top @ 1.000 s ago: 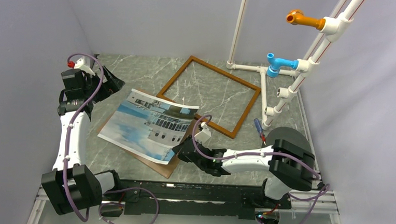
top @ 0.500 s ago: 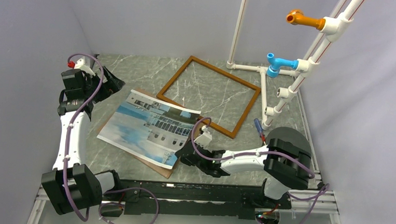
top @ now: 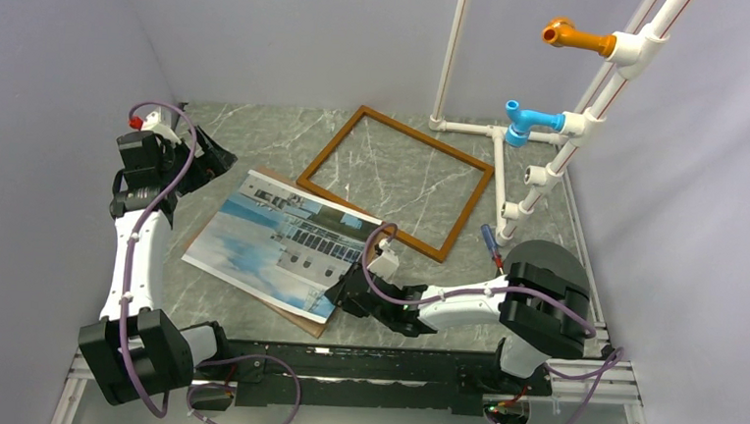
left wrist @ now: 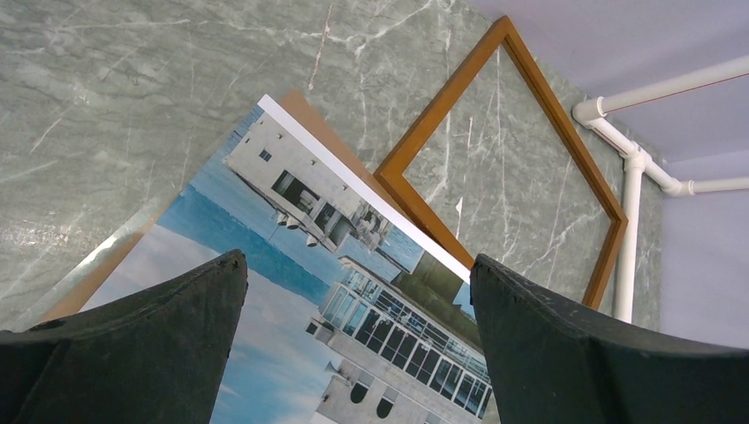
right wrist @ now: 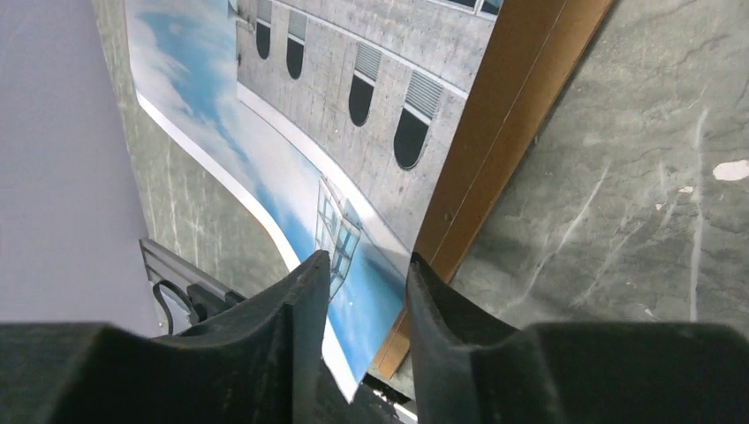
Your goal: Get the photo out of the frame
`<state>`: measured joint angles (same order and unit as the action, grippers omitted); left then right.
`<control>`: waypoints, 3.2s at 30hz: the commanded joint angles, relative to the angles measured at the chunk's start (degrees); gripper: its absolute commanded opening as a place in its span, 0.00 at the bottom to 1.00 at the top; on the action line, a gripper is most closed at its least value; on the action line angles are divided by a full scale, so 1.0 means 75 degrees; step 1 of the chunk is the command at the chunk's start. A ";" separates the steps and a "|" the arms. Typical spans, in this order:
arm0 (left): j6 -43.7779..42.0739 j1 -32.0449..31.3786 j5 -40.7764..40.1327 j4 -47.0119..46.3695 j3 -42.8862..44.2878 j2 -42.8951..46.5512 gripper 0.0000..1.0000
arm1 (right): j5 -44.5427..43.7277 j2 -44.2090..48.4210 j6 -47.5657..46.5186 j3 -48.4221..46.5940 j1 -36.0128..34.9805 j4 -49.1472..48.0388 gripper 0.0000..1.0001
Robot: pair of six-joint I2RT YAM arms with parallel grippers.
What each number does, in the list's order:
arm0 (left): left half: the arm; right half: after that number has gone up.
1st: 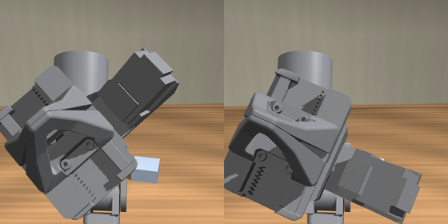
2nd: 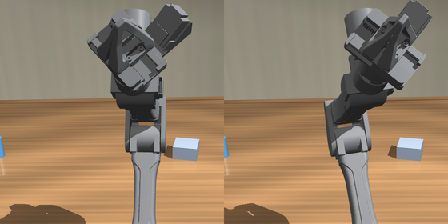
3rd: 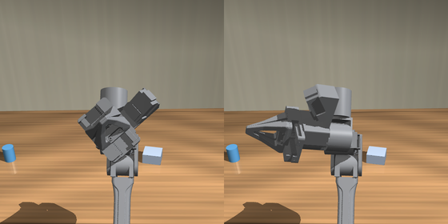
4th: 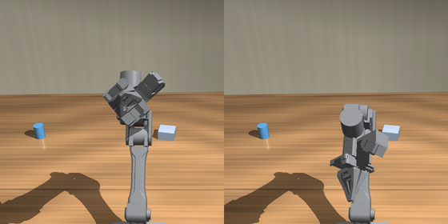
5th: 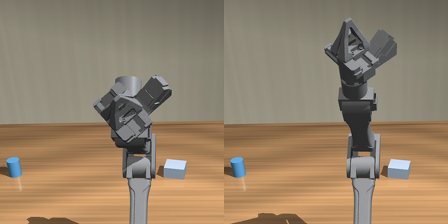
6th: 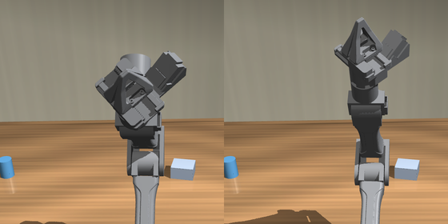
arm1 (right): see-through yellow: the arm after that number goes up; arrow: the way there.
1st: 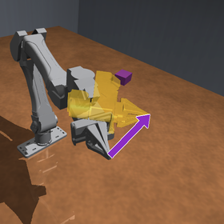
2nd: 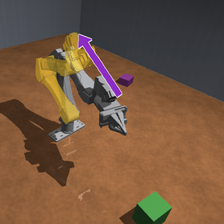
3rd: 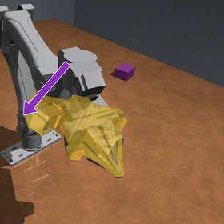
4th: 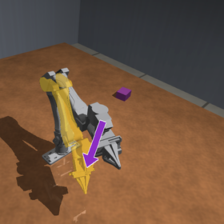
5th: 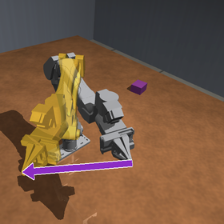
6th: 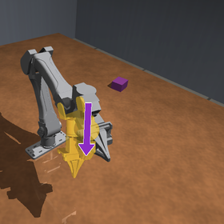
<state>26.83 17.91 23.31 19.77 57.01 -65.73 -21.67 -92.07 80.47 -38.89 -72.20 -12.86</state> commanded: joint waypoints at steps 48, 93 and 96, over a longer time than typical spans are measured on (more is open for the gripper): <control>-0.0237 -0.0327 -0.0192 0.0009 0.0122 0.0052 0.99 | 0.3159 -0.0703 -0.2944 -0.0766 -0.0240 -0.0437 0.37; -0.0288 -0.3210 0.0701 -0.0154 -0.1064 0.4562 0.99 | -0.3050 0.8987 -0.5773 -0.2130 -0.0007 0.6925 1.00; -0.0003 -0.3209 0.0562 0.0431 -0.0760 0.5551 0.99 | -0.3148 0.9640 -0.5949 -0.2223 -0.0003 0.6882 1.00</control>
<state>23.20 -6.02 26.09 18.74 48.42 -32.21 -41.82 -24.51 37.58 -52.88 -72.18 36.18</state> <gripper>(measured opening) 0.994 0.994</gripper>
